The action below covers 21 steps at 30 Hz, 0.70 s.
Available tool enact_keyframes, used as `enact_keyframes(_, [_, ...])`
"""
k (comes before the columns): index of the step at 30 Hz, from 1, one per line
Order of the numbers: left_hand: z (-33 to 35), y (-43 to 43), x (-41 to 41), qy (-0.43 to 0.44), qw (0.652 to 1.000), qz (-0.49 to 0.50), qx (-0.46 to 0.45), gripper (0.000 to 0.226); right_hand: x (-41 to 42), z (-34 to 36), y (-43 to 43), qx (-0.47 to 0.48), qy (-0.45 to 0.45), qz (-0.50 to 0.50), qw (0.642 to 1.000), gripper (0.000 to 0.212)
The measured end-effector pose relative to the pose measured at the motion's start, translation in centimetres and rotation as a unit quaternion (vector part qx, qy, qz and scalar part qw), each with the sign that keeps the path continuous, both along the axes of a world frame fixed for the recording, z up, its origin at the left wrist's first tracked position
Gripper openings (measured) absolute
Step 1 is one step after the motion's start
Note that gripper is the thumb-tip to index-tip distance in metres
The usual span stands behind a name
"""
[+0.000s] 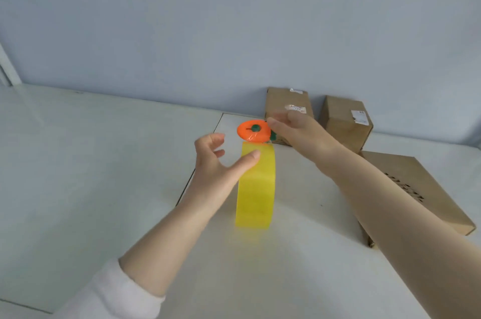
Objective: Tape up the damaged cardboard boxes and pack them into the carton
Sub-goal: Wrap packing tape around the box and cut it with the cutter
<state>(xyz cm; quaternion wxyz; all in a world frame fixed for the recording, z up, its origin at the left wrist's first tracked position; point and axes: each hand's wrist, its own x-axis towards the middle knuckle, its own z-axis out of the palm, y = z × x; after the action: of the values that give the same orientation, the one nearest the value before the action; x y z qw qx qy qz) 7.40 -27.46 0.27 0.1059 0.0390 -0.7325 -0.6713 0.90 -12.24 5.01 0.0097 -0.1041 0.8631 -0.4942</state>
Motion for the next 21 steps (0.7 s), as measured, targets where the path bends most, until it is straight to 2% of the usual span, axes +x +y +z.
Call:
enact_keyframes(4, [-0.1, -0.6, 0.2, -0.083, 0.987, -0.077, 0.113, 0.087, 0.8, 0.8, -0.7, 0.029, 0.037, 0.025, 0.999, 0.038])
enact_keyframes(7, [0.9, -0.8, -0.1, -0.065, 0.988, -0.128, 0.064, 0.080, 1.7, 1.5, -0.6, 0.047, 0.066, 0.047, 0.996, 0.024])
enact_keyframes(9, [1.4, -0.6, -0.4, -0.043, 0.989, -0.136, 0.035, 0.057, 2.4, 1.8, -0.4, 0.041, 0.074, 0.064, 0.994, 0.014])
enact_keyframes(12, [1.4, -0.5, -1.2, 0.003, 0.994, -0.109, 0.003, 0.019, 3.4, 1.9, -0.1, 0.030, 0.109, 0.054, 0.992, 0.010])
enact_keyframes(13, [1.4, -0.3, -1.3, 0.022, 0.994, -0.103, -0.008, 0.015, 3.7, 1.8, -0.1, 0.035, 0.129, 0.041, 0.990, 0.009])
enact_keyframes(16, [1.5, 0.0, -1.4, 0.055, 0.993, -0.099, -0.031, 0.023, 4.5, 1.4, -0.4, 0.046, 0.179, 0.002, 0.983, 0.010])
enact_keyframes(21, [1.7, 0.4, -1.6, 0.083, 0.990, -0.098, -0.064, 0.031, 5.1, 0.5, -0.7, 0.029, 0.211, -0.066, 0.975, 0.008])
